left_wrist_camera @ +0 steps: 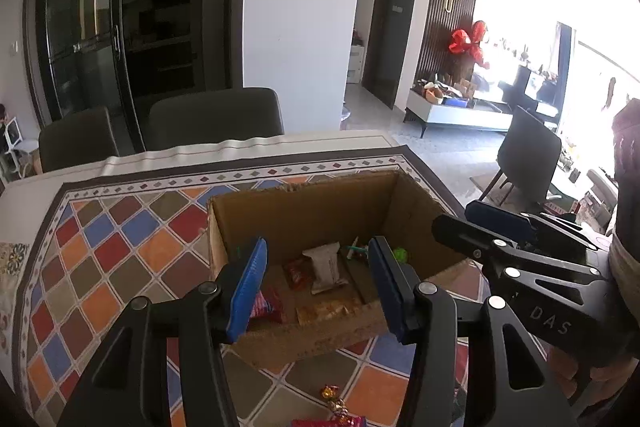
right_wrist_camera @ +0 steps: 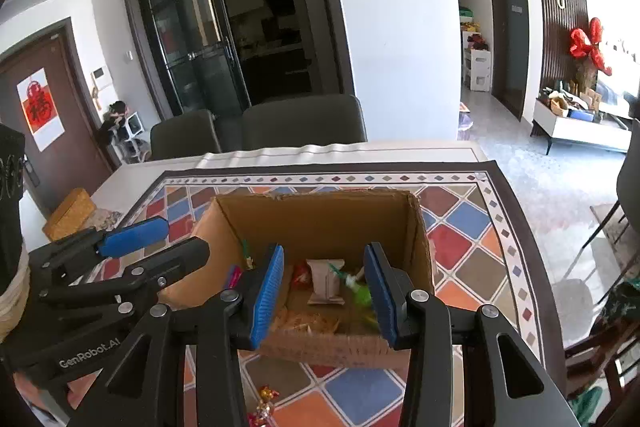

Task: Organize snacks
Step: 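Move both tools back to the remaining snacks on the rug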

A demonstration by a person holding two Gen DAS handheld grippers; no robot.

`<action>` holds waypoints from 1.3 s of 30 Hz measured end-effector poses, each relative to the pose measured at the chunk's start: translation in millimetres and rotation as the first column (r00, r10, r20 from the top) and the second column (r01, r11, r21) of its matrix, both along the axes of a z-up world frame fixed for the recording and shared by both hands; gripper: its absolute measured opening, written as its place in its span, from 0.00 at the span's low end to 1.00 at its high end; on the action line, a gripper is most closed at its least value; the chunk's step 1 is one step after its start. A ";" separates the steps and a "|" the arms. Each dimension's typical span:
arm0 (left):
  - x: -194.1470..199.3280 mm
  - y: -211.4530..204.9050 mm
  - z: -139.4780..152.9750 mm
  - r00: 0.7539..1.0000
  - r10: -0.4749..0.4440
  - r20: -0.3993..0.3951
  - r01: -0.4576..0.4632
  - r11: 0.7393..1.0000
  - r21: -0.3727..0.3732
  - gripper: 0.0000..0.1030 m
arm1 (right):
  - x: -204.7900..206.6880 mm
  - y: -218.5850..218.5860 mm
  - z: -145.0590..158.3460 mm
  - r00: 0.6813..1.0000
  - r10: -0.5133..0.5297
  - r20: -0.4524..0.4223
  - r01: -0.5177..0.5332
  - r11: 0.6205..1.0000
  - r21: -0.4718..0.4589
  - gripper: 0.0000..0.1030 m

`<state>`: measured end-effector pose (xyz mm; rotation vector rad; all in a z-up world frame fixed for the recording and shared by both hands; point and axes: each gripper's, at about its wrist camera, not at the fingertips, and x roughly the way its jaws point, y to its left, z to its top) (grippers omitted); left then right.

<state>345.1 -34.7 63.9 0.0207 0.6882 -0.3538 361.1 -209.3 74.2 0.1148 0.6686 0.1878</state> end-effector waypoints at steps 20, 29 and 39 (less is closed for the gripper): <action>-47.5 6.3 -23.2 0.996 0.020 -0.087 -0.019 1.000 0.019 0.52 | -40.8 1.8 -12.5 0.996 0.007 -0.092 -0.006 1.000 0.008 0.43; -59.2 -1.4 -52.6 0.979 0.069 -0.194 -0.056 0.996 0.071 0.52 | -42.0 -4.4 -42.4 0.968 0.000 -0.253 -0.004 1.000 -0.016 0.44; -54.4 -10.8 -93.8 0.946 0.002 -0.325 0.038 0.992 0.117 0.52 | -50.1 -11.8 -91.0 0.901 -0.051 -0.430 0.050 0.999 -0.013 0.45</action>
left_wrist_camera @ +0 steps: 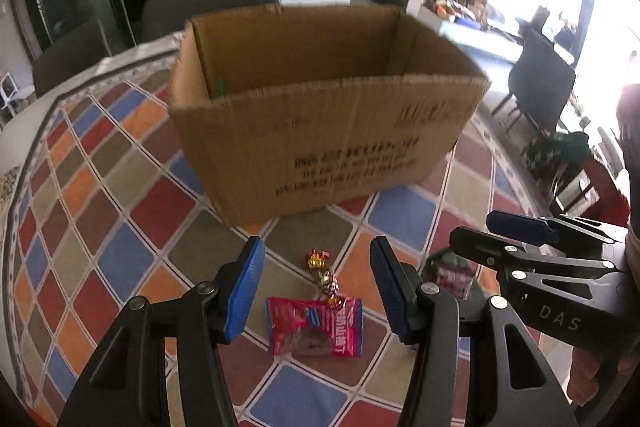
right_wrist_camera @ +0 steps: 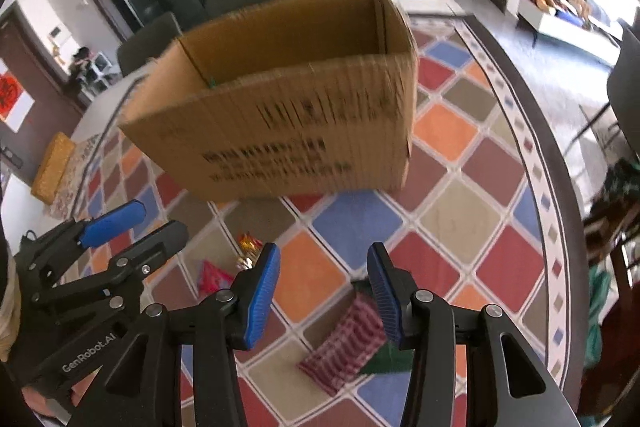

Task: Organize snacks
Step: 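Move both tools back to the remaining snacks on the rug, then grasp the gold wrapped candies with the left tool while the right tool grasps the striped bar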

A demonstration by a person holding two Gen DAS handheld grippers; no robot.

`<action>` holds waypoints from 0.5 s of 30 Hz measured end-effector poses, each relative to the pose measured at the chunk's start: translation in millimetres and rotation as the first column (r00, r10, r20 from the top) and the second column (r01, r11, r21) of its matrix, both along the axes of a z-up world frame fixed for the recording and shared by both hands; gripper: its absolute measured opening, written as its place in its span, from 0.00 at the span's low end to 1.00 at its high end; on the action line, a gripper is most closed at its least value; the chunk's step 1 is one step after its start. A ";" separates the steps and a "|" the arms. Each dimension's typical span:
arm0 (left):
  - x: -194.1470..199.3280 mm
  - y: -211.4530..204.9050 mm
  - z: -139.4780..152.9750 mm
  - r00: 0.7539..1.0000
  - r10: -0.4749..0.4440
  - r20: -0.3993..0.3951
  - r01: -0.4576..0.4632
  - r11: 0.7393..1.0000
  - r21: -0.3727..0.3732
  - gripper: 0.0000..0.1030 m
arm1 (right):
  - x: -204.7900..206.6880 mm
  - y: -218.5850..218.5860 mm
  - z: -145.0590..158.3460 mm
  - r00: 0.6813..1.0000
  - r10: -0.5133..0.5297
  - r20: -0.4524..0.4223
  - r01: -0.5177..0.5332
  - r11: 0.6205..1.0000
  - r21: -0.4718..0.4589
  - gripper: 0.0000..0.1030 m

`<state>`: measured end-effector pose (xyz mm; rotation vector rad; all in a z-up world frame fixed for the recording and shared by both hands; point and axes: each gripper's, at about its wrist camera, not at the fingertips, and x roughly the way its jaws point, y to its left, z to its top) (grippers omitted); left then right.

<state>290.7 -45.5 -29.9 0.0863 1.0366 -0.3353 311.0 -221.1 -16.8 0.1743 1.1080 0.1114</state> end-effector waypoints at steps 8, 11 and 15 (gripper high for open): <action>10.7 0.9 -30.0 0.996 -0.034 -0.077 0.034 0.999 0.001 0.51 | -4.7 -9.2 -33.0 0.987 -0.115 -0.116 0.112 0.993 -0.030 0.45; 12.3 -3.6 -36.4 0.995 -0.047 -0.086 0.048 0.999 0.006 0.50 | -9.2 -12.3 -42.4 0.977 -0.153 -0.148 0.150 0.988 -0.035 0.45; 12.7 -9.3 -47.7 0.993 -0.065 -0.102 0.067 0.998 0.020 0.49 | -14.2 -11.6 -49.5 0.966 -0.186 -0.180 0.184 0.982 -0.031 0.45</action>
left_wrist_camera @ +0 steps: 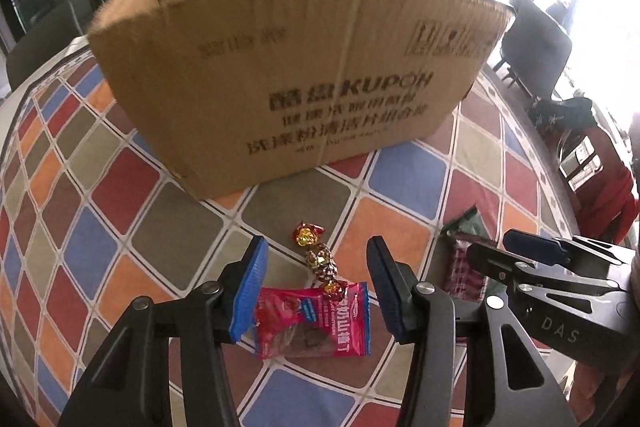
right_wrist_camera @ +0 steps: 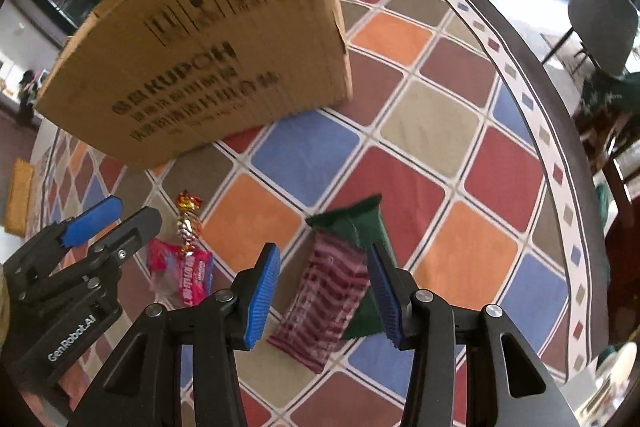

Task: Organize snacks
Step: 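Grasp the gold wrapped candies with the left tool while the right tool grasps the striped bar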

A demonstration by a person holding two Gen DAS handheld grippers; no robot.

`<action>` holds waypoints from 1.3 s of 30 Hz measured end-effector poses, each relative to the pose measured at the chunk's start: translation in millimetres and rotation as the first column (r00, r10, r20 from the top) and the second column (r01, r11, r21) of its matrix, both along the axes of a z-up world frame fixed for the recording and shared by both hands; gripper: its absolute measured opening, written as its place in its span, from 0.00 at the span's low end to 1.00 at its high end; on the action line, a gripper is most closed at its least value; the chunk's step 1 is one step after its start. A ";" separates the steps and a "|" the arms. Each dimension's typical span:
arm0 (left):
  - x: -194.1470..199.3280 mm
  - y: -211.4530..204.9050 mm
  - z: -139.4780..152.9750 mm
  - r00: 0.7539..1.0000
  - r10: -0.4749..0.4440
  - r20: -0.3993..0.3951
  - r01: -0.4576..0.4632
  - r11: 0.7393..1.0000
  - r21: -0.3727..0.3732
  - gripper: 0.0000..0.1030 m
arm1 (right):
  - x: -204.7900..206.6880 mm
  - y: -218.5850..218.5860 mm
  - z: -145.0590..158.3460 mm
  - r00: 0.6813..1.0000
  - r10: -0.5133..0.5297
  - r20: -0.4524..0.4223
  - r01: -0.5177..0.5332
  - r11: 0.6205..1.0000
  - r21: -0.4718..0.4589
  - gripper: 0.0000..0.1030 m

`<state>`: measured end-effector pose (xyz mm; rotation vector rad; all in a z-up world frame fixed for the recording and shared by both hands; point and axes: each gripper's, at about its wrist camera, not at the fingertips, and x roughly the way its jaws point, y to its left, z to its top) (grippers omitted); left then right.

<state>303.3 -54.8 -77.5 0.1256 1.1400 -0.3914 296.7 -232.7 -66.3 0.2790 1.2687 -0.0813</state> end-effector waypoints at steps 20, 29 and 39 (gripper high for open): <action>14.3 -8.4 -35.8 0.997 0.012 -0.075 -0.010 1.000 0.020 0.45 | 0.3 14.6 -25.8 0.993 -0.095 -0.065 0.092 0.994 -0.051 0.45; 19.0 -14.4 -47.6 0.996 0.015 -0.091 -0.011 0.999 0.041 0.31 | 3.5 54.3 -27.1 0.998 -0.045 -0.044 0.036 0.981 -0.189 0.50; 15.1 -16.1 -46.3 0.996 0.009 -0.087 -0.008 1.000 0.017 0.20 | -10.9 54.6 -20.9 1.000 -0.025 -0.008 0.024 0.986 -0.168 0.42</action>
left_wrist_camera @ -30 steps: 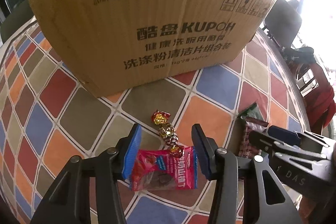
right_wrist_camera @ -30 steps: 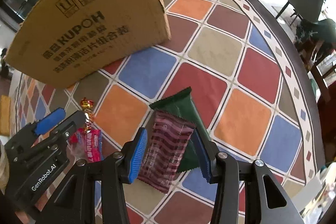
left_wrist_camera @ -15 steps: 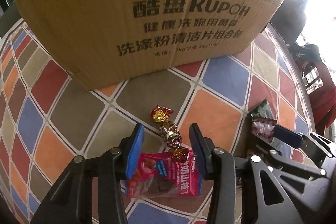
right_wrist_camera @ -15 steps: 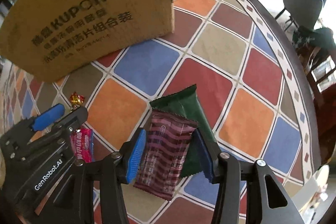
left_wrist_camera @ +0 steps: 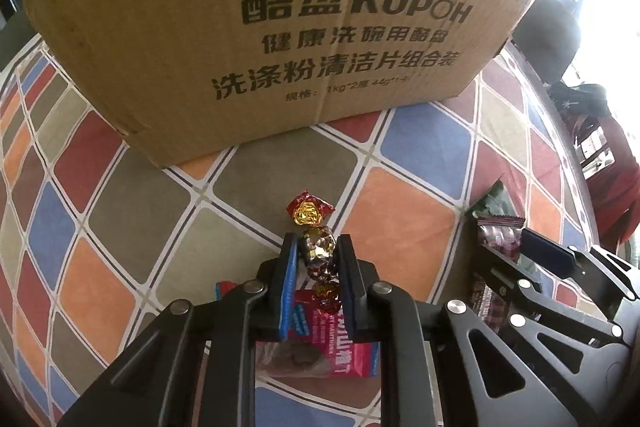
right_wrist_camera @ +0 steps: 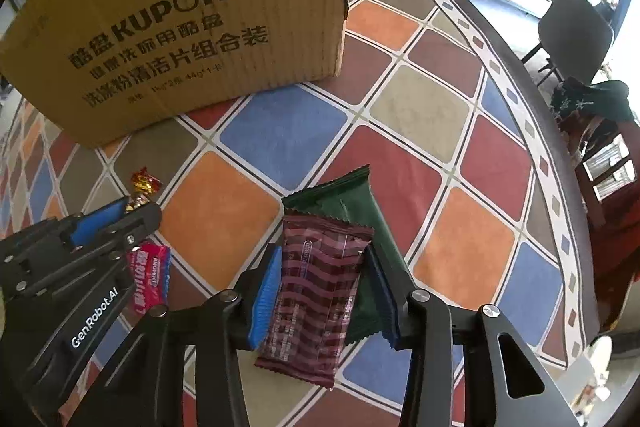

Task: Organize snacks
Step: 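Grasp the gold wrapped candies with the left tool while the right tool grasps the striped bar, then carry the gold candies and striped bar over the box with both tools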

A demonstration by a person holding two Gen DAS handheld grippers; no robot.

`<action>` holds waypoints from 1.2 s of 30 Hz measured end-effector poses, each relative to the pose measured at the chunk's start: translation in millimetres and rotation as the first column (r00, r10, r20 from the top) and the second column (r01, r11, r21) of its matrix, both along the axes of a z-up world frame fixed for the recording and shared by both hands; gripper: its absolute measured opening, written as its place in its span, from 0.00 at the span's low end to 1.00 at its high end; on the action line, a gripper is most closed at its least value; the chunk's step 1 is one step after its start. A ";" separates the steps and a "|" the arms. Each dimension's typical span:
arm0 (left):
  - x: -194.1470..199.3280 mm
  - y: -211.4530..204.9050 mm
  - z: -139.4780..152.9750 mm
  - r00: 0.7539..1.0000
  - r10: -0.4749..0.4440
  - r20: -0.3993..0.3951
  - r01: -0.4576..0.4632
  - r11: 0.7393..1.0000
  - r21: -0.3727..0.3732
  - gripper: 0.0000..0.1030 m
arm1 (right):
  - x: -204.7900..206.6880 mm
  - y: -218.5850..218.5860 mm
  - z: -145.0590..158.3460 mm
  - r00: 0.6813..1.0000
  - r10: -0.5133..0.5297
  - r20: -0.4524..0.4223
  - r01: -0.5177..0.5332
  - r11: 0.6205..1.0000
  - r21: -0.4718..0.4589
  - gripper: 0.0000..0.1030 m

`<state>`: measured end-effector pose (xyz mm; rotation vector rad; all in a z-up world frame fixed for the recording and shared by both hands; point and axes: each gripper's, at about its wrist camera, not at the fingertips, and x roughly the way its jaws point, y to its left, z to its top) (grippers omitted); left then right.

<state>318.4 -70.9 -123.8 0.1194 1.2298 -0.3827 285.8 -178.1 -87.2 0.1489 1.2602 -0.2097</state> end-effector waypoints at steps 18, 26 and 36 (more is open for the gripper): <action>-24.5 16.2 58.1 0.993 0.022 0.113 -0.018 0.999 -0.037 0.20 | -9.5 -14.0 40.5 0.988 0.067 0.140 -0.074 0.996 0.049 0.42; -33.5 17.1 87.7 0.985 0.038 0.170 -0.028 0.998 -0.062 0.20 | -10.1 -20.5 65.3 0.973 0.084 0.217 -0.102 0.992 0.075 0.42; -30.4 17.1 130.5 0.965 0.056 0.258 -0.033 0.995 -0.093 0.20 | -4.3 -21.4 104.1 0.943 0.115 0.313 -0.154 0.983 0.102 0.42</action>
